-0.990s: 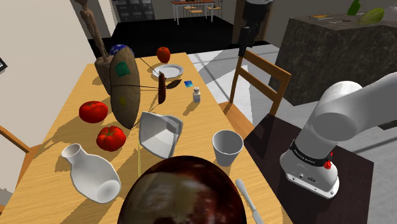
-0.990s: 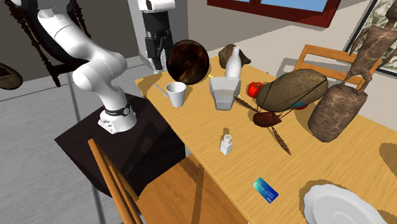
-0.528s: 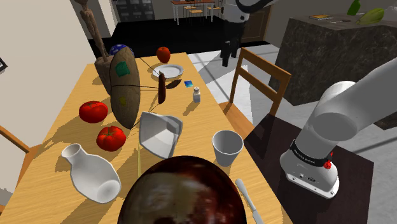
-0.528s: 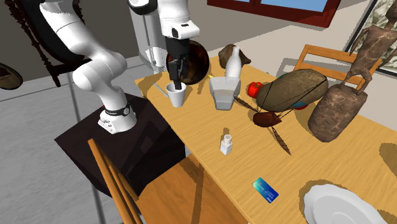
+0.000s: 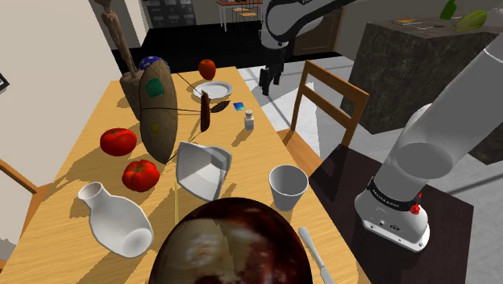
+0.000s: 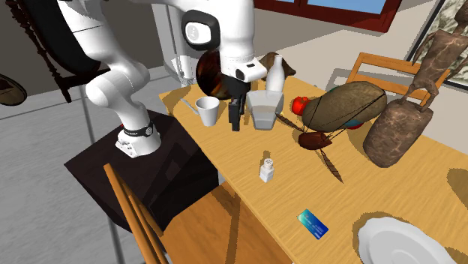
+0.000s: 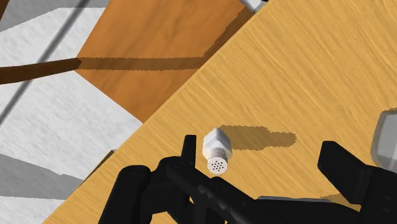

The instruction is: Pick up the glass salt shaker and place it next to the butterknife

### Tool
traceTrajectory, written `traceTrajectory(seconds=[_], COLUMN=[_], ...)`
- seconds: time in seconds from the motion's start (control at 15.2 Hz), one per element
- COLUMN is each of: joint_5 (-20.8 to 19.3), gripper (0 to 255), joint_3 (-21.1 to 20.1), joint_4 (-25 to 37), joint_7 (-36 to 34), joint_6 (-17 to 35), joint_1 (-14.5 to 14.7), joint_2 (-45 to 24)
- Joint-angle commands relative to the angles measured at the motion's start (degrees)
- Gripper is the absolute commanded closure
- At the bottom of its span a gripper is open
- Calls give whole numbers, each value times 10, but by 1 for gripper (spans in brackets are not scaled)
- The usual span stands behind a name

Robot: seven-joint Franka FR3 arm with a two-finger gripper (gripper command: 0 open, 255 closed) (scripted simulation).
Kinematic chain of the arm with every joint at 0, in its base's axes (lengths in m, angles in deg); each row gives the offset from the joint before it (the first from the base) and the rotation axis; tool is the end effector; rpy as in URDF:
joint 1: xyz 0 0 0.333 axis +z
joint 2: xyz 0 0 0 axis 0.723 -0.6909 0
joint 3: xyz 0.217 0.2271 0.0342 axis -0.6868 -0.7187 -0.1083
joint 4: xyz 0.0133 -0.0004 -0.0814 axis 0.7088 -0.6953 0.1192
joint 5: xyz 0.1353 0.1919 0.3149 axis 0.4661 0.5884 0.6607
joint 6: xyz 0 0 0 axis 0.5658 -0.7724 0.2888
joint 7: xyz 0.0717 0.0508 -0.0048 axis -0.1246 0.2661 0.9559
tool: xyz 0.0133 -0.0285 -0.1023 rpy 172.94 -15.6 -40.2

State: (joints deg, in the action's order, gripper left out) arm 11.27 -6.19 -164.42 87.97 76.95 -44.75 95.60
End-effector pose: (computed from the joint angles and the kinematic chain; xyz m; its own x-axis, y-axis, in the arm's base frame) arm 0.4887 0.0053 0.4550 0.9733 0.2254 0.0434 0.2237 -0.9738 0.0411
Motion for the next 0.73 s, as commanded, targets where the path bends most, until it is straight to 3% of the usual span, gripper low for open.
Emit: traceTrajectory(seconds=[0.0, 0.66], joint_5=[3, 19], gripper=[0, 0], joint_3=[1, -1], joint_4=[19, 170], joint_7=[4, 27], joint_6=[23, 82], joint_1=[1, 0], joint_2=[-44, -270])
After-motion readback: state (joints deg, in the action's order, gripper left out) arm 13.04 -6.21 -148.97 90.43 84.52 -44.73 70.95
